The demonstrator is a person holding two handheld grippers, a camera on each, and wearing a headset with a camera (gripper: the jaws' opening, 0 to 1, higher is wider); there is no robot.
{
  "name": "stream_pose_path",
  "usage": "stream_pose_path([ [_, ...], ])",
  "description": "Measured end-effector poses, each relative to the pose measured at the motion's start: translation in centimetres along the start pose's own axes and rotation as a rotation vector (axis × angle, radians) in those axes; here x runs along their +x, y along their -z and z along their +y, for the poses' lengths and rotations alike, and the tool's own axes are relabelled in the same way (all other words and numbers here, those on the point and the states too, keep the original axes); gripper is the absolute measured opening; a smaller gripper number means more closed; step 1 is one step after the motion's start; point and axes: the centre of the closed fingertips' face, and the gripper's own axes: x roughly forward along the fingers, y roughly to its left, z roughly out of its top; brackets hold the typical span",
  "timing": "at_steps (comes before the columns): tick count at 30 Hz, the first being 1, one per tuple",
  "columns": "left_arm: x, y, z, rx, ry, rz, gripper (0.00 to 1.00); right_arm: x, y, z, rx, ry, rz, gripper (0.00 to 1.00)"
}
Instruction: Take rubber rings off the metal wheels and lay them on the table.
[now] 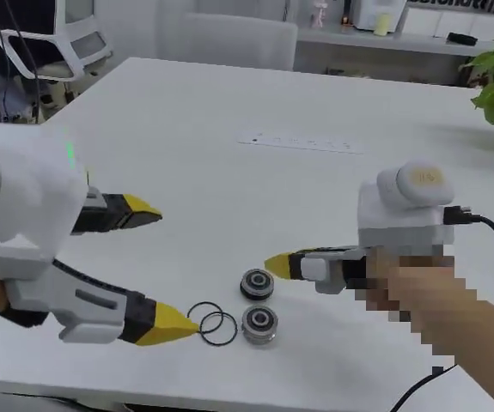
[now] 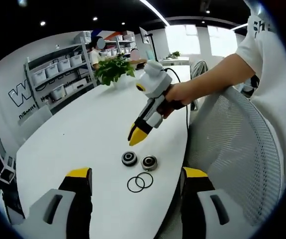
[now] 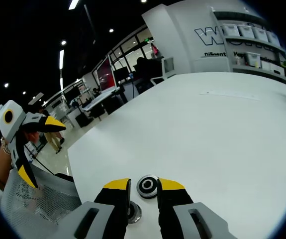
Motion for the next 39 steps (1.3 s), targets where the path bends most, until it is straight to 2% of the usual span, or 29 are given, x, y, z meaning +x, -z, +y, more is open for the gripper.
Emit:
stream_pose_path([
  [4,-0.3,-2.1,0.8,0.068,0.014,-0.026,0.66,0.0,0.1,-0.6,-0.011,0.021,0.002,0.2],
  [7,0.0,-4.3,0.8,0.108,0.013,-0.054,0.63,-0.1,-0.1,-0.8,-0.012,0.03,-0.008,0.22],
  [8,0.1,-4.6,0.9,0.111,0.011,-0.063,0.63,-0.1,-0.1,-0.9,-0.013,0.033,-0.011,0.23],
  [12,1.0,-5.1,2.3,0.116,0.015,-0.094,0.63,-0.2,-0.2,-1.3,-0.022,0.051,-0.016,0.25],
  [18,3.2,-5.6,3.7,0.138,0.046,-0.108,0.6,-0.2,-0.3,-2.0,-0.036,0.068,-0.018,0.25],
  [22,4.7,-5.5,4.8,0.135,0.051,-0.107,0.58,-0.1,-0.2,-2.3,-0.063,0.073,-0.01,0.24],
  [24,5.6,-5.6,4.7,0.137,0.056,-0.115,0.56,0.0,-0.1,-2.4,-0.081,0.076,-0.003,0.23],
  [27,7.2,-5.1,5.6,0.121,0.053,-0.116,0.51,0.2,0.2,-2.4,-0.103,0.067,0.009,0.22],
  [31,9.6,-3.9,6.7,0.077,0.007,-0.129,0.5,0.5,0.8,-2.1,-0.175,0.043,0.028,0.18],
  [33,10.3,-3.2,6.6,0.059,0.014,-0.135,0.5,0.6,0.9,-2.0,-0.19,0.034,0.029,0.18],
  [37,11.1,-1.6,6.0,0.081,0.038,-0.118,0.46,1.0,1.7,-1.9,-0.218,0.021,0.056,0.18],
  [39,11.5,-0.4,6.0,0.065,0.035,-0.106,0.43,1.2,2.1,-2.0,-0.24,0.019,0.073,0.18],
])
